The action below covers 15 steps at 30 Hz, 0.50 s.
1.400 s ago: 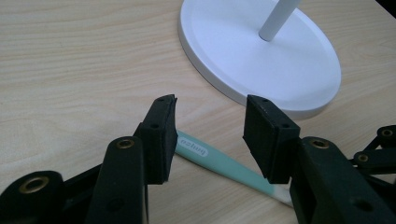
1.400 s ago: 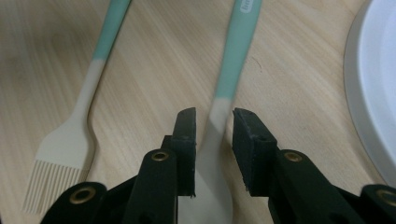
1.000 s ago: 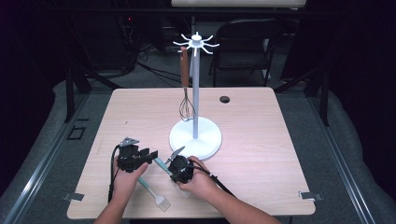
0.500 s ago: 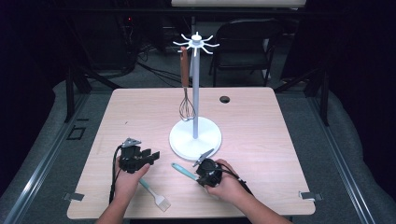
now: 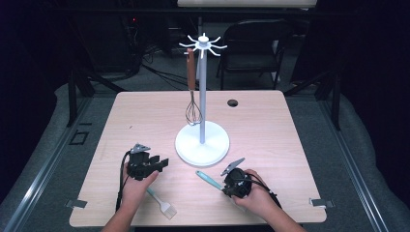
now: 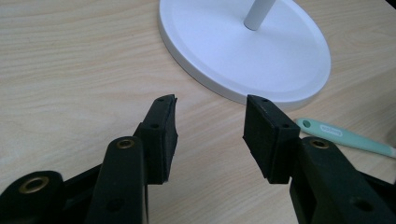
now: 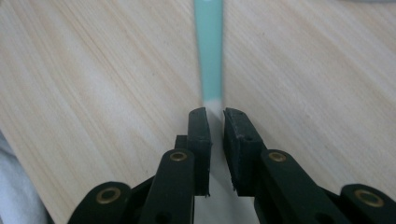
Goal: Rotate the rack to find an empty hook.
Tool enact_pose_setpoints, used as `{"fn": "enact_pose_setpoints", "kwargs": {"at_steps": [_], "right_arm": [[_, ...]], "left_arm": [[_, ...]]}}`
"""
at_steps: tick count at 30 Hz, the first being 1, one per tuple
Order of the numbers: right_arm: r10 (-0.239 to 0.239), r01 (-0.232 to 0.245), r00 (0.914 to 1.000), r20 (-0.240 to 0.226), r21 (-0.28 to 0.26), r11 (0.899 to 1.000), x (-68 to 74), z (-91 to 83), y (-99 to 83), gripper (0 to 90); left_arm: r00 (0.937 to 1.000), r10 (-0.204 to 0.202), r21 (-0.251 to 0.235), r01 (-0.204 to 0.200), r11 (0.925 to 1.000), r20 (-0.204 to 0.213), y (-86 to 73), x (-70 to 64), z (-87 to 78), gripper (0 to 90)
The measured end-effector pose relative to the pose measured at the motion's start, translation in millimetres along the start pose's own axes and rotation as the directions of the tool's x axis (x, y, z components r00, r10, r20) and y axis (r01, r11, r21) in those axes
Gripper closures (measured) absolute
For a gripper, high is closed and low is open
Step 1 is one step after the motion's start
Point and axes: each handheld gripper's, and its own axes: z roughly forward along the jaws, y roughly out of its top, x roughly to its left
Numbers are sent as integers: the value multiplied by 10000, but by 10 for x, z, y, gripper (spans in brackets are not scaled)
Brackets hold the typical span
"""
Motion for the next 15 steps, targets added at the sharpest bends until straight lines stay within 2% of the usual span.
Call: {"fn": "enact_pose_setpoints", "kwargs": {"at_steps": [4, 5, 6, 15], "right_arm": [[-34, 34, 10000, -5, -180, 9998, 12, 22, 67, 784], [-121, 121, 9999, 35, -72, 9999, 8, 25, 86, 784], [-27, 28, 10000, 49, -193, 9998, 15, 43, 99, 786], [-56, 56, 10000, 60, -60, 10000, 15, 100, 176, 794]], "left_arm": [[10000, 15, 29, -15, 10000, 58, -6, -11, 11, 540], [10000, 13, 34, -13, 10000, 66, -8, -12, 14, 540], [10000, 35, 48, -35, 10000, 71, -10, -12, 14, 540], [9998, 123, 122, -125, 9998, 169, -22, -48, 33, 531]]}}
